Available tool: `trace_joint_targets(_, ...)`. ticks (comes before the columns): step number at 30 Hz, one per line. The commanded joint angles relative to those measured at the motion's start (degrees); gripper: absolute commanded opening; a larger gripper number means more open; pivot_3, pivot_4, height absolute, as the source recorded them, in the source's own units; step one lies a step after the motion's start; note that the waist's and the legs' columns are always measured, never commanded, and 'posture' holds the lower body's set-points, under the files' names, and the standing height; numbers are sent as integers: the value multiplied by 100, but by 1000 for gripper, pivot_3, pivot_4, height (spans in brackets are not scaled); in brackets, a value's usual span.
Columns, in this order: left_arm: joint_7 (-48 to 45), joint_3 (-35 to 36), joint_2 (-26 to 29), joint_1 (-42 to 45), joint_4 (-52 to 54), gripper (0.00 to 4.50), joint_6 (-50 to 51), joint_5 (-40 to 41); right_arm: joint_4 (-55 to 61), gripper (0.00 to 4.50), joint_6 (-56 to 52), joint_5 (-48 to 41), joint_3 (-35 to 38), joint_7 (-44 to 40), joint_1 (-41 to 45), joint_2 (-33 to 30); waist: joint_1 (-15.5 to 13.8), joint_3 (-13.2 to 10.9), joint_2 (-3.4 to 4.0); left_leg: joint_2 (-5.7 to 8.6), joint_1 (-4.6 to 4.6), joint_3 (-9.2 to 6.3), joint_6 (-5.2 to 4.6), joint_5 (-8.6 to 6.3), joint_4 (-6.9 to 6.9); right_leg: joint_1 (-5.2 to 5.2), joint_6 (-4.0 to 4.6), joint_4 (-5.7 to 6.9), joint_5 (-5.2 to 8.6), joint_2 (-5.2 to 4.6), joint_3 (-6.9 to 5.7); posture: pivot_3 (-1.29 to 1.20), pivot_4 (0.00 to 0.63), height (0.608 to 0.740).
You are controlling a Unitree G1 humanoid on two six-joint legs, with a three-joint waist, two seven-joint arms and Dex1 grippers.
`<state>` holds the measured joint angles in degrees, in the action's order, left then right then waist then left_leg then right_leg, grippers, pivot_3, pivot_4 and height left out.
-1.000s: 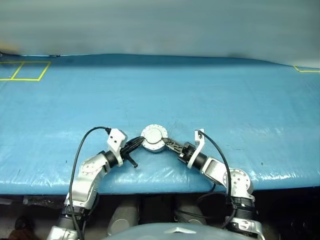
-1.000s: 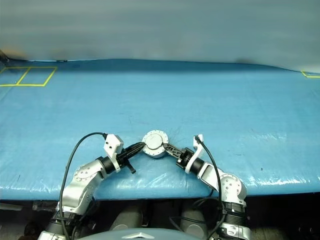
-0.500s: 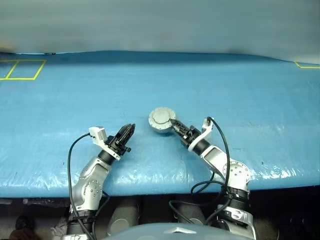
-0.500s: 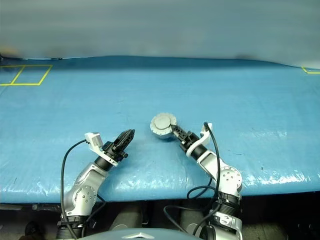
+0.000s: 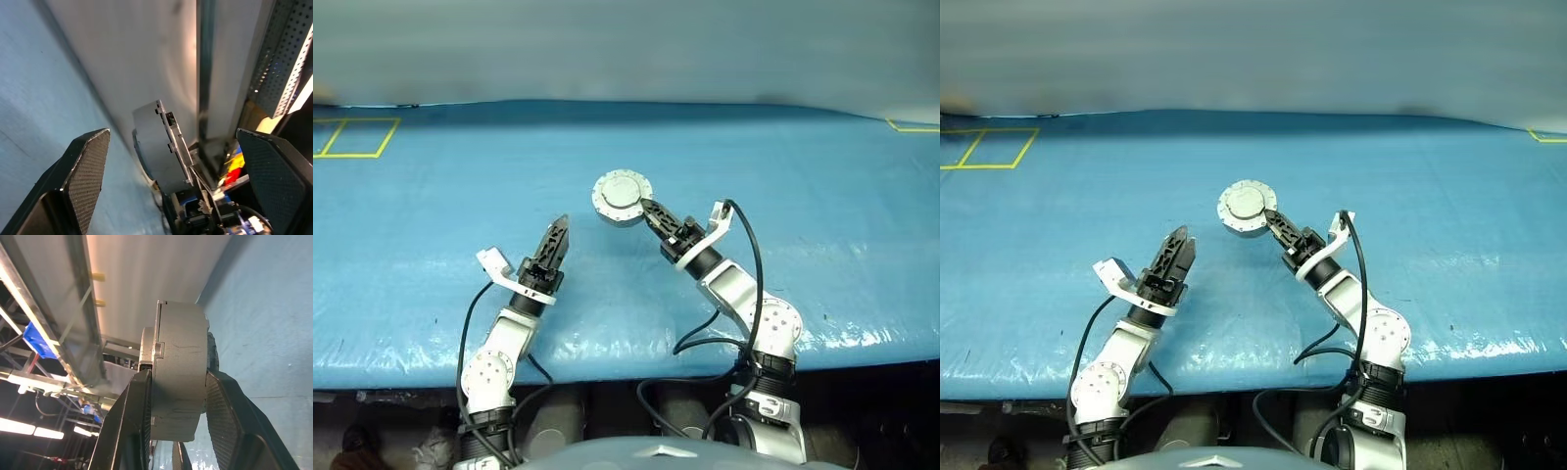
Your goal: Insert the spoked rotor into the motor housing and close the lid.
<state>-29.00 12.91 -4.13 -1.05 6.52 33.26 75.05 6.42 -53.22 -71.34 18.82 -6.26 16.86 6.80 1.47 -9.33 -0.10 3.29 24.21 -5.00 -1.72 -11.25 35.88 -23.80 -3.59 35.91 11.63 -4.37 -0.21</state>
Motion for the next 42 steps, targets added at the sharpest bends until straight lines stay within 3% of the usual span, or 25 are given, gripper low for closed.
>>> trace_joint_targets(1,95,-45,-135,149,56,4471,354,511,609,1223,-27,-458,-315,-130,61,83,-1,0,0,0,0,0,0,0,1,0,0,0,0,0,0,0,150,740)
trace_joint_targets(15,43,-298,-268,696,-85,4471,424,538,909,1223,-142,-402,-1209,-450,-362,-383,-12,0,0,1,-1,1,0,1,5,2,8,0,-4,3,6,0,150,740)
trace_joint_targets(22,-48,-392,-266,702,-127,4471,103,123,926,1223,-53,-388,-1354,-589,-409,-466,-28,0,-1,0,-1,2,0,1,8,3,18,0,-11,4,7,0,150,740)
trace_joint_targets(25,-277,-413,-241,578,-128,3881,167,163,923,1223,-1,-374,-1353,-590,-395,-467,-26,0,-1,0,-1,2,0,1,7,3,18,0,-11,3,7,0,150,740)
trace_joint_targets(29,-292,-403,-242,515,-151,2539,146,151,889,1223,68,-359,-1341,-573,-377,-472,-23,0,-1,0,-1,1,0,0,6,2,18,0,-10,4,6,0,150,740)
trace_joint_targets(37,166,-339,-282,497,-264,2423,22,57,842,1223,235,15,-1407,-671,-363,-542,-33,0,-1,0,-1,1,0,0,8,3,12,0,-7,3,7,0,150,740)
trace_joint_targets(42,366,-212,-336,550,-344,2423,-211,21,764,2876,444,504,-1482,-570,-329,-572,-30,0,-2,0,-1,2,0,1,8,3,11,0,-8,4,7,0,150,740)
